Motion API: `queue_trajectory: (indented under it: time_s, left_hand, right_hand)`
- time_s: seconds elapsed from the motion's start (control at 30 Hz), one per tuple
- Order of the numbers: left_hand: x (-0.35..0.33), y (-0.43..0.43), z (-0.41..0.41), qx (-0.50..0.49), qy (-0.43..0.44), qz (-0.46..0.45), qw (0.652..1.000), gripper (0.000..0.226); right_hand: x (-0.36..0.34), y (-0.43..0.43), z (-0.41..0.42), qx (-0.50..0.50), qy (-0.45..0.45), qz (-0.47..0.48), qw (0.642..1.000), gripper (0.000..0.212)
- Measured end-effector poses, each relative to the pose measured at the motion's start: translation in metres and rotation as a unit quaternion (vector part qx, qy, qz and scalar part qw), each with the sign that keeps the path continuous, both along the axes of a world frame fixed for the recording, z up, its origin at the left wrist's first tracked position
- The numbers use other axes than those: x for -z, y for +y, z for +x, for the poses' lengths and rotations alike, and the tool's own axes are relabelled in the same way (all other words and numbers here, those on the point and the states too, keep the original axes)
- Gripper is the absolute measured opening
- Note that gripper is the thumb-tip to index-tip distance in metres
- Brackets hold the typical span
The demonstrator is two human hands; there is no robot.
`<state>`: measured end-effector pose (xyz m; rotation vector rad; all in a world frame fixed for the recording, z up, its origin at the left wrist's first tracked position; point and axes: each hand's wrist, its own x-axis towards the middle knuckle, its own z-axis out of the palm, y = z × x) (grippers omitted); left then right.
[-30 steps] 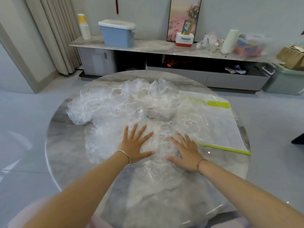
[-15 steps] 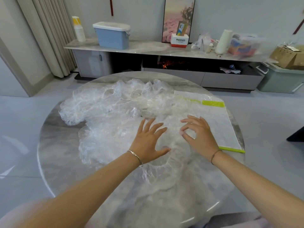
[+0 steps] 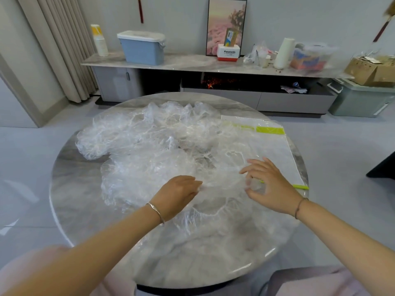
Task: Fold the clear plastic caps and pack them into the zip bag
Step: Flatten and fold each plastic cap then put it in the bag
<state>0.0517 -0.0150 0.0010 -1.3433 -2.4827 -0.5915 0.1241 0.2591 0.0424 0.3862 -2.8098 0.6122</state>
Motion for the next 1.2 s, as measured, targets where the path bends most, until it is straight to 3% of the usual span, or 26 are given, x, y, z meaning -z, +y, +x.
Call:
queue_trajectory:
  time_s: [0.17, 0.3, 0.43, 0.53, 0.67, 0.8, 0.87, 1.0, 1.1, 1.2]
  left_hand:
    - [-0.003, -0.009, 0.011, -0.024, -0.179, -0.017, 0.983, 0.06]
    - [0.0, -0.003, 0.011, -0.092, -0.231, 0.033, 0.968, 0.017]
    - [0.006, -0.002, 0.004, -0.171, -0.232, 0.051, 0.956, 0.017]
    - [0.005, 0.002, 0.002, -0.216, -0.182, -0.005, 0.959, 0.011]
    - [0.01, 0.007, 0.003, -0.186, -0.012, -0.062, 0.981, 0.051]
    - [0.028, 0.015, 0.003, -0.047, 0.092, -0.104, 0.989, 0.044]
    - [0.037, 0.013, 0.002, -0.043, 0.086, -0.169, 0.981, 0.052]
    - [0.05, 0.007, -0.003, -0.067, 0.032, -0.261, 0.963, 0.065]
    - [0.055, 0.005, -0.004, -0.065, -0.002, -0.28, 0.958, 0.065]
    - [0.058, 0.005, -0.003, -0.062, -0.028, -0.283, 0.957, 0.062]
  right_hand:
    - [0.0, -0.024, 0.008, 0.007, -0.125, -0.122, 0.985, 0.014]
    - [0.011, -0.031, 0.0, 0.054, -0.204, -0.27, 0.94, 0.01]
    - [0.029, -0.036, -0.014, 0.141, -0.194, -0.31, 0.92, 0.015]
    - [0.044, -0.037, -0.022, 0.177, -0.175, -0.207, 0.946, 0.022]
    - [0.053, -0.041, -0.021, 0.185, -0.189, -0.066, 0.962, 0.037]
    - [0.048, -0.051, -0.017, 0.136, -0.024, -0.041, 0.99, 0.039]
    - [0.049, -0.059, -0.015, 0.068, -0.01, 0.023, 0.997, 0.051]
    - [0.074, -0.066, -0.004, 0.014, -0.149, 0.134, 0.98, 0.088]
    - [0.092, -0.061, -0.001, 0.022, -0.195, 0.139, 0.971, 0.09]
    - [0.095, -0.059, 0.001, 0.015, -0.209, 0.145, 0.967, 0.077]
